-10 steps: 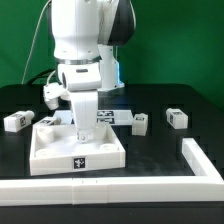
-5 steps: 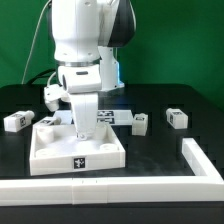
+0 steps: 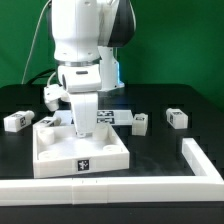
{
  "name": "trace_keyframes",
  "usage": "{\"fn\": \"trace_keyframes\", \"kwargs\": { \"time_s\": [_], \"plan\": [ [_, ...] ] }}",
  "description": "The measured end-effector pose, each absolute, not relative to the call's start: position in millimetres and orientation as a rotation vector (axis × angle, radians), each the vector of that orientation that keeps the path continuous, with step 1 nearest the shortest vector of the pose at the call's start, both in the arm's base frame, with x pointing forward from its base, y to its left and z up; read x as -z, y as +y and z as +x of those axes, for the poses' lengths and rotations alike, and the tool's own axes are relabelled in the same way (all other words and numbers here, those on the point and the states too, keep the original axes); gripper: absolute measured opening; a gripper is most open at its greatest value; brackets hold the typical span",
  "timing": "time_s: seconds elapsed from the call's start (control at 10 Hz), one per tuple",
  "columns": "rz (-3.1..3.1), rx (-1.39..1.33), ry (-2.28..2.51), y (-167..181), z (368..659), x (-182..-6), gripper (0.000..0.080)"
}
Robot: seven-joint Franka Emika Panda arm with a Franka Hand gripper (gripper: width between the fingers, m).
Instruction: Assemble one leg
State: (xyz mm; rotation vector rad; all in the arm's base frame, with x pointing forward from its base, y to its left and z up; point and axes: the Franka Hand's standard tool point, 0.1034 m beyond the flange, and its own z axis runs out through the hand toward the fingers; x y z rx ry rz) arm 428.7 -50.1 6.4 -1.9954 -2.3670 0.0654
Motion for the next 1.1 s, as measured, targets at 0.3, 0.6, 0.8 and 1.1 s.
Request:
{"fn": "trace_keyframes", "kwargs": {
  "time_s": [0.3, 0.6, 0.8, 1.1],
  "plan": [
    [-2.011, -0.062, -2.356, -48, 429, -6.5, 0.006],
    [-2.134, -0.038, -2.253, -10, 435, -6.6, 0.006],
    [-2.158, -0.019, -2.234, 16, 446, -6.0, 0.006],
    [-2.15, -0.012, -2.246, 43, 464, -6.2, 0.006]
  ]
}}
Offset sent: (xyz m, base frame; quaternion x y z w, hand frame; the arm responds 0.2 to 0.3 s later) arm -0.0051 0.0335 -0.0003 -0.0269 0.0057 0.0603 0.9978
